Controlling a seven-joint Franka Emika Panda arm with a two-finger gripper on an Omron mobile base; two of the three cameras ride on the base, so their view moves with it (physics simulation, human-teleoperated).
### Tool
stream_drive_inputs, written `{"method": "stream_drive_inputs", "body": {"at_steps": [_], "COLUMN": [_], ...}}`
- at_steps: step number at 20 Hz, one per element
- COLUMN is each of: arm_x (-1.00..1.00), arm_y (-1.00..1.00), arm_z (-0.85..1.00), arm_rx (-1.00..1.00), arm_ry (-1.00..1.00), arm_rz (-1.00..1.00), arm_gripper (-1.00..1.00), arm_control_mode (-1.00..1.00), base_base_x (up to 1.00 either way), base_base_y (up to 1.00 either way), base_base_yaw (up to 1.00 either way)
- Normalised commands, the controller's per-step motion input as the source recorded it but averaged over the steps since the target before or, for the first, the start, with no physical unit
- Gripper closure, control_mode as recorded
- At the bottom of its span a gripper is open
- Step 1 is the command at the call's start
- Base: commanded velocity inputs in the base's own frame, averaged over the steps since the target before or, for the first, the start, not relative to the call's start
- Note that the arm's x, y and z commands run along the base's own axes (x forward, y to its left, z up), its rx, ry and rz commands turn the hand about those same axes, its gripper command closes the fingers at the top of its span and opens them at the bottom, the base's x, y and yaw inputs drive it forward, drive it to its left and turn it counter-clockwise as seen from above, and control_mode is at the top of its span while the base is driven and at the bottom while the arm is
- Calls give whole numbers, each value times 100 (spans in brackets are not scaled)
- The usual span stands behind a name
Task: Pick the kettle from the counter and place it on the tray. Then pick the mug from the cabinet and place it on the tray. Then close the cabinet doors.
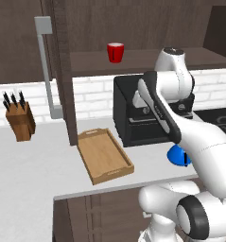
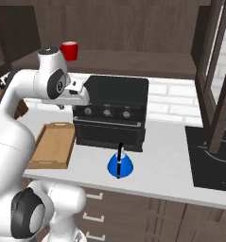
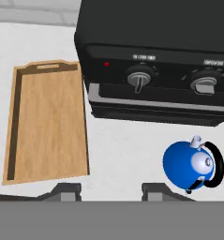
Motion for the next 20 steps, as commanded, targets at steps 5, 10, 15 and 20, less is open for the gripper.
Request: {"method": "stream_drive_inputs", "body": {"at_steps": [5, 10, 15, 20], "arm_x": [-1, -19, -20, -4], "arm_y": [-23, -98, -99, -54], "arm_z": [-18, -42, -28, -7], "arm_rx": [0, 1, 5, 3], "arm_ry": [1, 2, 0, 0], "arm_rz": [-9, -13, -12, -3], "arm_gripper": [-100, -100, -100, -100], "arm_control_mode": [-100, -100, -100, -100], "base_base_x": [0, 0, 0, 0], "base_base_y": [0, 0, 0, 0], "base_base_yaw": [0, 0, 0, 0]}}
